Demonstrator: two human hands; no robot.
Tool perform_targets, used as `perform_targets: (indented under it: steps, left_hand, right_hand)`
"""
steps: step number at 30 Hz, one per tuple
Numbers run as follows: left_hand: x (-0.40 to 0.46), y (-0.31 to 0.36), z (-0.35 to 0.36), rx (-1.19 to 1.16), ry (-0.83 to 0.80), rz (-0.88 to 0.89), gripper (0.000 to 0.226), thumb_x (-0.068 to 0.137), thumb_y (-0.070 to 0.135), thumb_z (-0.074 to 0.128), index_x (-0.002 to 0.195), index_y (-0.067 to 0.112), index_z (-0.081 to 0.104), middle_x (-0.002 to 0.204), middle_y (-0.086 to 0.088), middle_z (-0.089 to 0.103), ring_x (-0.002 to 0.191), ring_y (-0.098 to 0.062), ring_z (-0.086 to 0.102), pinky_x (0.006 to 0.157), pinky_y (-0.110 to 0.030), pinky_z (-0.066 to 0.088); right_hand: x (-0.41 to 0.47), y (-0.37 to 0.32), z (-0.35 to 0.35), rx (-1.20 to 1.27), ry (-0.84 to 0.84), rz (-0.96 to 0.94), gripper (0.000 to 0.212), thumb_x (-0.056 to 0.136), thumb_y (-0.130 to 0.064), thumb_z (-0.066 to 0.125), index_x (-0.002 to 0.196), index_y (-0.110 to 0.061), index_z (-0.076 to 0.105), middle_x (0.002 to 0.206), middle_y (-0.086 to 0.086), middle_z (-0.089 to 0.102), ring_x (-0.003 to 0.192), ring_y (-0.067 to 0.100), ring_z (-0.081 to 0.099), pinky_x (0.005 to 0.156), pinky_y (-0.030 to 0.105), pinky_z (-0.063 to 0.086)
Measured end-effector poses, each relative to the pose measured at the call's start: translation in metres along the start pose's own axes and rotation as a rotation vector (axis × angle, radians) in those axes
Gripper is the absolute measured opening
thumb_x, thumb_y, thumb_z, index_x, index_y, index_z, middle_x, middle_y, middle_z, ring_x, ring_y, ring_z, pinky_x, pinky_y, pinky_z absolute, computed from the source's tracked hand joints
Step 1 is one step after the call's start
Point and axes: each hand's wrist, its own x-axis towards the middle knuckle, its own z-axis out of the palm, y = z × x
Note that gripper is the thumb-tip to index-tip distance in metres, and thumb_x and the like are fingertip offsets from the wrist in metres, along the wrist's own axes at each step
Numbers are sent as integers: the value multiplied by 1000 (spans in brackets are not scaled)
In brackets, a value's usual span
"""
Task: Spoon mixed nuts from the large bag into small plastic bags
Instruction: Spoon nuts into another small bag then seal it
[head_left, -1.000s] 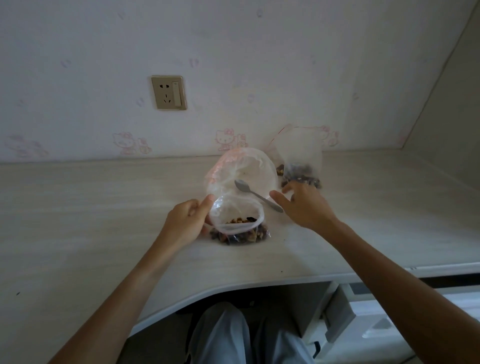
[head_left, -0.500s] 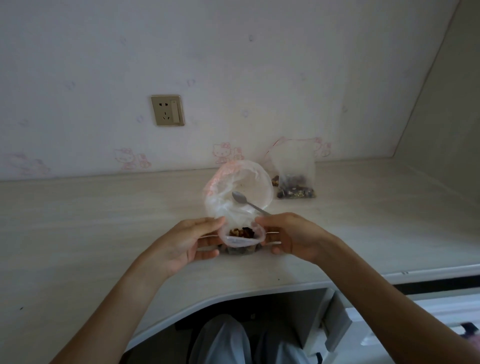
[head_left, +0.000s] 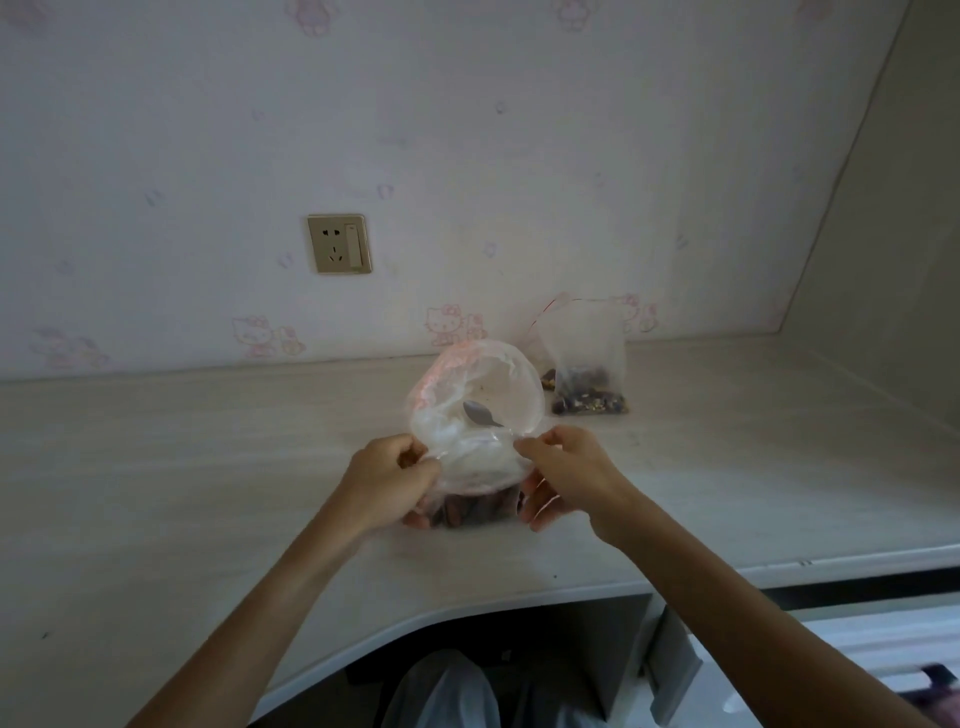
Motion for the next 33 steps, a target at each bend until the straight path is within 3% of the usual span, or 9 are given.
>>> perform_targets:
  steps: [5, 10, 15, 18, 23, 26, 27, 29, 33]
  left_hand:
    - [-5, 12, -14, -607, -475, -212, 33, 74, 33, 83, 99, 11, 81, 91, -10, 72, 74, -21, 71, 65, -38, 62]
    - [-2, 5, -14, -876, -554, -254, 55, 60, 33, 99, 108, 15, 80, 92, -3, 73, 80, -19, 74, 69, -38, 63]
    - [-2, 3, -8, -836, -414, -188, 32, 70, 32, 95, 96, 18, 82, 85, 0, 69, 70, -9, 68, 58, -27, 60]
    - [-2, 8, -11, -741, -281, -143, 27, 64, 27, 97, 85, 19, 82, 70, 2, 60, 60, -7, 59, 55, -25, 57]
    - [-5, 13, -8, -239, 125, 96, 15, 79, 4, 81, 73, 15, 74, 59, -2, 62, 57, -13, 58, 57, -37, 63]
    - [-4, 12, -8, 252, 371, 381, 19, 79, 12, 70, 68, 23, 60, 55, 6, 60, 52, -10, 59, 49, -24, 49]
    - [-6, 12, -8, 363, 382, 394, 18, 81, 17, 67, 71, 25, 56, 57, 7, 59, 53, -9, 59, 48, -23, 44]
    - [-7, 15, -7, 348, 280, 254, 11, 88, 24, 61, 78, 22, 56, 67, 5, 63, 55, -10, 62, 52, -33, 55]
    - [-9, 29, -8, -334, -50, -107, 17, 96, 20, 62, 85, 7, 64, 76, -10, 62, 58, -18, 66, 63, -46, 65]
  right_hand:
    - [-2, 8, -7, 557, -263, 85, 44, 103, -32, 57, 116, 8, 68, 100, 28, 73, 81, 33, 76, 66, 36, 63]
    - [-1, 21, -2, 862, -282, 78, 36, 101, -27, 55, 109, 3, 74, 94, 19, 72, 78, 27, 75, 64, 36, 63]
    - [-2, 17, 4, 798, -278, 25, 15, 93, -21, 70, 84, -9, 74, 70, 5, 57, 61, 17, 62, 58, 29, 58]
    - [-4, 11, 1, 546, -141, -64, 16, 91, -15, 75, 76, -12, 70, 65, 7, 55, 56, 20, 59, 54, 32, 55]
    - [-9, -1, 3, -194, 325, -377, 21, 84, -6, 71, 69, -4, 55, 54, 13, 58, 39, 15, 55, 37, 27, 47]
    - [-8, 1, 8, -556, 421, -472, 28, 85, -11, 65, 65, -17, 46, 53, -3, 51, 43, 8, 49, 39, 18, 38]
    - [-8, 0, 8, -584, 385, -424, 23, 88, -14, 63, 71, -18, 49, 60, -4, 56, 47, 9, 55, 42, 18, 41]
    - [-9, -4, 4, -356, 230, -252, 8, 96, -20, 59, 94, -12, 57, 75, 5, 66, 52, 17, 67, 47, 24, 52]
    - [-11, -9, -11, 164, -95, -61, 29, 100, -24, 63, 120, -3, 64, 86, 15, 69, 71, 23, 70, 67, 37, 61]
